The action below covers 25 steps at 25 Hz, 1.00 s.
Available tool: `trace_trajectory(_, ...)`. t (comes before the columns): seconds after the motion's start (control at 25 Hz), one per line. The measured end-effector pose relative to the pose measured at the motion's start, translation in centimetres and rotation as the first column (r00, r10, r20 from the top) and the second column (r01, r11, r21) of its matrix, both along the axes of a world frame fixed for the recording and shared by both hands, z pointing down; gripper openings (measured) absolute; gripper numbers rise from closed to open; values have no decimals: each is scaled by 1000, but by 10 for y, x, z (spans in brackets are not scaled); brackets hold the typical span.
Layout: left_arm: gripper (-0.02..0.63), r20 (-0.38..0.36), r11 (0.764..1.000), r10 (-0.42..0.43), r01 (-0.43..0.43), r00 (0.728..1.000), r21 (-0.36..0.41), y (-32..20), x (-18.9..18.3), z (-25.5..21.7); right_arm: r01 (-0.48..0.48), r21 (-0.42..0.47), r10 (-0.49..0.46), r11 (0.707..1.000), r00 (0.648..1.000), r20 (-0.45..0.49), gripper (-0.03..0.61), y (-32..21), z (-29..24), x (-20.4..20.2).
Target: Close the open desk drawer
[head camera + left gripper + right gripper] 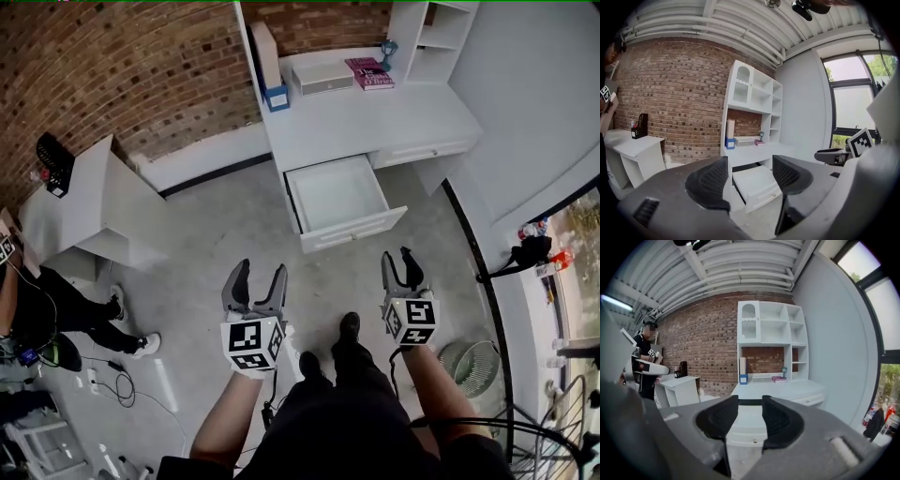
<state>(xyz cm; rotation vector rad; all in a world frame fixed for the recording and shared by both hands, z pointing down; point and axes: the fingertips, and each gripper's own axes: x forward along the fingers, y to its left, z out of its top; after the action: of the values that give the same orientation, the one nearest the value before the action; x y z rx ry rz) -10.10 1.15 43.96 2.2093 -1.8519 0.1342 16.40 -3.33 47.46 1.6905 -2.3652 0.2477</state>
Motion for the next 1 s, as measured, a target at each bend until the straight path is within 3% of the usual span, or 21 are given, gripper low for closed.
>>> trace_trajectory(0.32,291,50,993,-64,69,997,-93,-57,16,36,59,-135,-53,989,997,49,146,-75,84,-4)
trace_trajectory(0.6,291,90,972,-127,142,988,-185,-79,33,71,182,-302,-199,936,980,-26,140,-111,189,-7)
trace_trajectory(0.8,291,106,952,-160,181,982,-246,-78,31,98,195,-381,-222,904,975,-29,140,-123,235,-11)
trace_trajectory(1.0,291,96,942,-146,168,985,-290,-82,33,125,206,-412,-241,887,970,-34,137,-128,262,-23)
